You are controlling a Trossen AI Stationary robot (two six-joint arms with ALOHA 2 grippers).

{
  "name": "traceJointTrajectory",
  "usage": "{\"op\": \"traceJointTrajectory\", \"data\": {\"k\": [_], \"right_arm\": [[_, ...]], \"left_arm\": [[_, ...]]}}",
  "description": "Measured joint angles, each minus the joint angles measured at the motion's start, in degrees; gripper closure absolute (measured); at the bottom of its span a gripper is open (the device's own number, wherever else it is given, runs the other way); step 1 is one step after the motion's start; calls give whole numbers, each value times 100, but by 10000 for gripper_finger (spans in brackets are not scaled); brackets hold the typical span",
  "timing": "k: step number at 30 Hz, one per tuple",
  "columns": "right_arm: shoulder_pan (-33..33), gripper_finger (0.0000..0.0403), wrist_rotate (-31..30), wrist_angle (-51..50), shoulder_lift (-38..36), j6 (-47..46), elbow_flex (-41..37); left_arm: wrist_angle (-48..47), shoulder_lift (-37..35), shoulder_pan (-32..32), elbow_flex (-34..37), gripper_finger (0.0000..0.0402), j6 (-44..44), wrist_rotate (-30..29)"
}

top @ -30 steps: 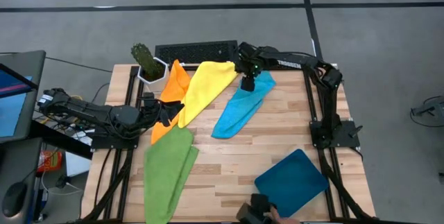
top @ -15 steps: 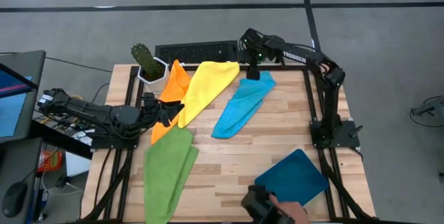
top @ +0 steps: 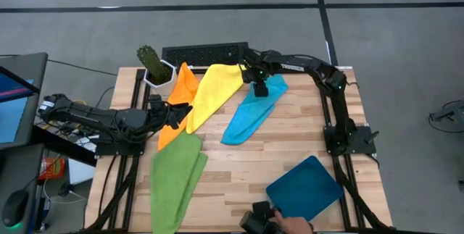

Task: Fold microfiber towels
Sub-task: Fold the blue microfiber towel

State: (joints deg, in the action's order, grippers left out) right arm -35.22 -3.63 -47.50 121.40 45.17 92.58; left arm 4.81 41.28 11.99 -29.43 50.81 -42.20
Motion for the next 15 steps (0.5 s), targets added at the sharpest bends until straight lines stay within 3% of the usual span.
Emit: {"op": "traceJointTrajectory", "data": {"k": [10, 15], "right_arm": [[-8, 188, -116, 150, -11, 14, 11], [299, 201, 340, -46, -383, 30, 16]], "left_arm": [[-25, 0, -214, 0, 170, 0, 183], [-56, 0, -322, 0, 170, -14, 425]]}}
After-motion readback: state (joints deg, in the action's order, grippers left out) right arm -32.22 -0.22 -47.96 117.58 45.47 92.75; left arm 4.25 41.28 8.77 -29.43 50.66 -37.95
